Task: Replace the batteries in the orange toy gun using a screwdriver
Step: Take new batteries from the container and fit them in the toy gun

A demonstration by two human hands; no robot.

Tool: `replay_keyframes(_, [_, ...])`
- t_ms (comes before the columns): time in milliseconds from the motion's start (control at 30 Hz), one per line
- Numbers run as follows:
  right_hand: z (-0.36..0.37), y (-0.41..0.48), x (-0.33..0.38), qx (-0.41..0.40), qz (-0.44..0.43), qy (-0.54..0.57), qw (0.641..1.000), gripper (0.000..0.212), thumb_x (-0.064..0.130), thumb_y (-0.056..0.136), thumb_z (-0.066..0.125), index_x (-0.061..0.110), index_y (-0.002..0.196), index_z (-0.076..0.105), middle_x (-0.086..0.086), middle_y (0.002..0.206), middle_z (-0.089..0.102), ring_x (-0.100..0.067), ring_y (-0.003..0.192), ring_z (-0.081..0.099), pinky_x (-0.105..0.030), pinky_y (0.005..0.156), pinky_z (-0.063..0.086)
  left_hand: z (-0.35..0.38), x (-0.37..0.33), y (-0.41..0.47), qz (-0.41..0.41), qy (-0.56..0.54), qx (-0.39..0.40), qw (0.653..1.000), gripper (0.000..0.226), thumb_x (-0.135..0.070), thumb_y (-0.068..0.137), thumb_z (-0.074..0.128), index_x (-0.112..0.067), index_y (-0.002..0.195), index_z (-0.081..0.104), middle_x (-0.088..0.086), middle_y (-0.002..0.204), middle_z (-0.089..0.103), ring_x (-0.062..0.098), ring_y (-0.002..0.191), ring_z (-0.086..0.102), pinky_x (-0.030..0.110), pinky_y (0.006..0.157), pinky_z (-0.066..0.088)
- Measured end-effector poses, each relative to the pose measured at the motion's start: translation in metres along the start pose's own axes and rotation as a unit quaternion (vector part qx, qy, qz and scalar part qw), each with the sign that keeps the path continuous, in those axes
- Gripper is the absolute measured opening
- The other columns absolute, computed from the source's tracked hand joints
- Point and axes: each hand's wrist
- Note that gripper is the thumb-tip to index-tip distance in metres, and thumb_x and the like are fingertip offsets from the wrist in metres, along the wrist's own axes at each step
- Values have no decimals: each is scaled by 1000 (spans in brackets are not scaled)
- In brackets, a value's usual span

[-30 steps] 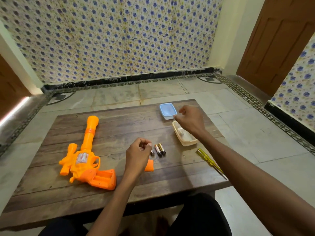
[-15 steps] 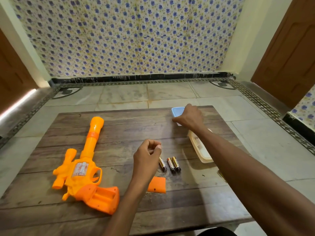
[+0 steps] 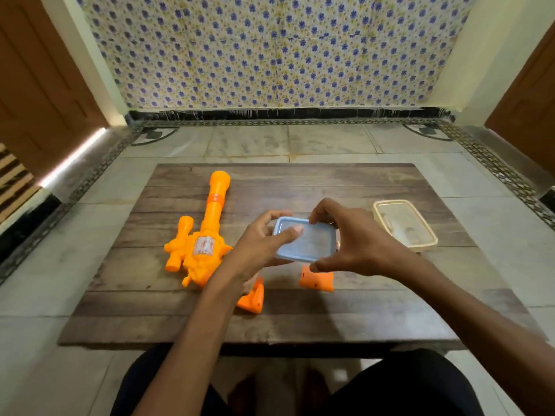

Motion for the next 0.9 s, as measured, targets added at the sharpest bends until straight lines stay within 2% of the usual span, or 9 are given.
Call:
replay_keyframes(67, [11, -10, 1, -6, -9, 14, 1000, 80, 38, 53, 94, 24, 121, 53, 6, 118, 62, -13, 103, 60, -32, 85, 52, -1, 10, -5, 27, 29, -19, 999, 20, -14, 90, 71, -15, 108, 62, 6, 100, 69, 18, 86, 67, 29, 63, 57])
replay_keyframes(133, [19, -14, -2, -34, 24, 75, 996, 80, 39, 54, 94, 24, 124, 57, 8, 117, 63, -10, 100, 62, -27, 82, 55, -2, 20, -10, 41, 18, -39, 998, 16, -14, 89, 72, -19, 101, 61, 8, 102, 69, 21, 89, 67, 29, 61, 55])
replay_keyframes(200, [22, -14, -7, -71, 84, 138, 984, 61, 34, 60, 93, 25, 114, 65, 10, 103, 64, -9, 84, 67, -22, 69, 56, -1, 28, -12, 45, -14, -42, 998, 22, -21, 84, 76, -21, 100, 61, 15, 109, 69, 27, 94, 69, 35, 66, 55])
replay_keyframes(267, [23, -10, -12, -91, 117, 178, 973, 40, 25, 66, 90, 22, 101, 72, 5, 91, 66, -13, 71, 70, -28, 60, 58, 2, 30, -18, 44, -59, -46, 996, 23, -28, 82, 76, -21, 99, 62, 18, 114, 67, 28, 96, 68, 41, 72, 54])
replay_keyframes(400, [15, -1, -11, -62, 65, 198, 976, 24, 18, 72, 87, 23, 90, 72, -4, 87, 66, -15, 67, 68, -28, 45, 51, -1, 20, -20, -49, -169, -29, 984, 37, -52, 95, 54, -18, 88, 62, 11, 95, 70, 25, 88, 69, 40, 74, 53])
replay_keyframes(500, [7, 7, 0, -40, 14, 162, 986, 25, 19, 69, 88, 30, 85, 71, 1, 84, 69, -6, 69, 65, -39, 50, 58, -11, 10, -13, -118, -116, 34, 986, 45, -52, 100, 44, -15, 88, 67, 9, 89, 72, 22, 79, 67, 33, 70, 51])
replay_keyframes(633, [6, 19, 11, -47, -12, 120, 992, 30, 20, 63, 91, 32, 81, 71, 8, 82, 72, -1, 68, 65, -38, 56, 59, -14, 7, -7, -144, -80, 113, 980, 44, -42, 98, 53, -9, 123, 67, 14, 105, 69, 27, 94, 62, 39, 79, 50])
replay_keyframes(800, [10, 25, 18, -83, -9, 83, 993, 31, 19, 59, 92, 30, 81, 74, 9, 84, 72, -2, 69, 63, -19, 58, 52, -19, 10, -2, -164, -158, 140, 964, 35, -39, 96, 56, -13, 116, 70, 16, 105, 67, 27, 87, 64, 40, 74, 51])
replay_keyframes(900, [13, 27, 25, -122, -26, 48, 991, 33, 17, 56, 92, 28, 83, 76, 11, 80, 68, -6, 71, 61, -26, 62, 52, -18, 13, 2, -166, -179, 114, 963, 33, -39, 99, 54, -14, 104, 74, 15, 98, 70, 26, 83, 66, 38, 72, 52])
Point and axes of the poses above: each hand's wrist, its own y-axis towards the middle knuckle, its own z-axis out of the palm, x = y × z
